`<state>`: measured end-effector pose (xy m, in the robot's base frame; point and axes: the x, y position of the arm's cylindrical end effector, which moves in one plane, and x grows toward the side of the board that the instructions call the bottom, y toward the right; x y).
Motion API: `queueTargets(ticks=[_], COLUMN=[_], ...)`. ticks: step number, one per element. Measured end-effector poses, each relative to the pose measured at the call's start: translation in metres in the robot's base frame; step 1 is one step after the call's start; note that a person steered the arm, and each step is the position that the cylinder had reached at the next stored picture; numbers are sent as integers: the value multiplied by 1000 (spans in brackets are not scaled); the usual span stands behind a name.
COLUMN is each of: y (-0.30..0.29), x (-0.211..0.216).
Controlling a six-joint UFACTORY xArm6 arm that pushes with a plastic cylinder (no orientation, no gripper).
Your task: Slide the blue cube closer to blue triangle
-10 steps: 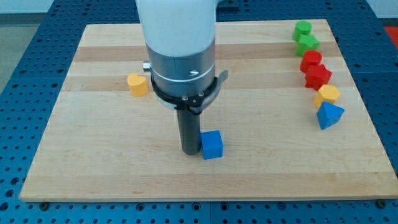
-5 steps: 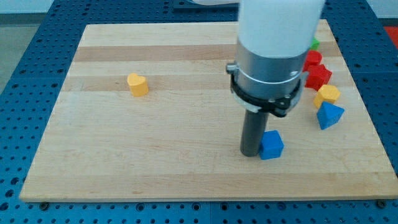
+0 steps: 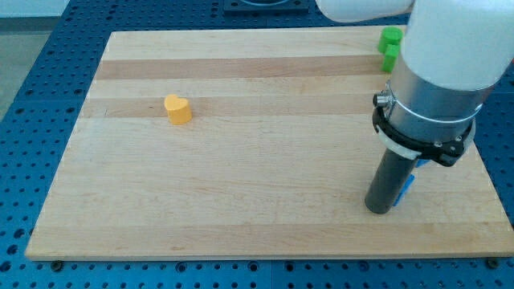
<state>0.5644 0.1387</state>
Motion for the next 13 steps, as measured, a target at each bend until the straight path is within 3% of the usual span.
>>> queueTargets(ticks=[3, 7, 13], y=[-12, 28, 41], x=[-14, -22, -22])
